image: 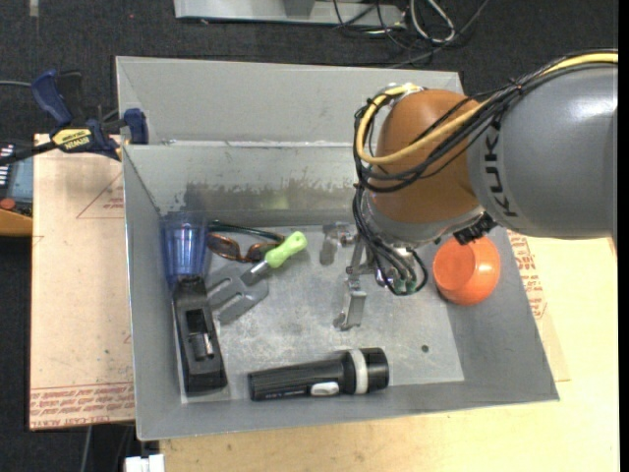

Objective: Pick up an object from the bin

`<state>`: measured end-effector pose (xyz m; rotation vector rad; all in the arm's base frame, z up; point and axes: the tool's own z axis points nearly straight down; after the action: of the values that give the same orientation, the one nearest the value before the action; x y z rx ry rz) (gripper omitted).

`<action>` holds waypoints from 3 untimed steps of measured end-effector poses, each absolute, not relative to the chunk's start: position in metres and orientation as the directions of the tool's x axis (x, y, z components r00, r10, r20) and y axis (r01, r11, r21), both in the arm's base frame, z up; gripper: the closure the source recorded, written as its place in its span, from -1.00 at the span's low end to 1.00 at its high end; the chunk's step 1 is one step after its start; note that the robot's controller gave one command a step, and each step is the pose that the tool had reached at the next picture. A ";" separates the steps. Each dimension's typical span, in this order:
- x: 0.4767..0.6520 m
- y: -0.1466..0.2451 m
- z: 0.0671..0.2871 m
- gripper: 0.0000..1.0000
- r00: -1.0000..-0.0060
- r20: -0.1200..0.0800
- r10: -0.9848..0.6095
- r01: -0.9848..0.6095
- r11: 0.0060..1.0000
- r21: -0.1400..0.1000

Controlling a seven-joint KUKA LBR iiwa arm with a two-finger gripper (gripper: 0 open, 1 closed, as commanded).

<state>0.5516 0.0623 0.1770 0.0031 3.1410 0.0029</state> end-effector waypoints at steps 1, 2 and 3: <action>0.552 0.062 0.177 -1.00 -1.000 -0.001 0.002 0.002 1.000 0.002; 0.496 0.061 0.108 -1.00 -0.994 0.005 -0.113 -0.113 0.994 0.003; 0.483 0.092 0.098 -1.00 -0.994 -0.010 -0.105 -0.105 0.994 0.002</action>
Offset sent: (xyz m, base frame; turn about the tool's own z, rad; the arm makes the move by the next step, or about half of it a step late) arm -0.0538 -0.0020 -0.0666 -0.1163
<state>0.4827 0.0916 0.0983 -0.1645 3.1273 0.0039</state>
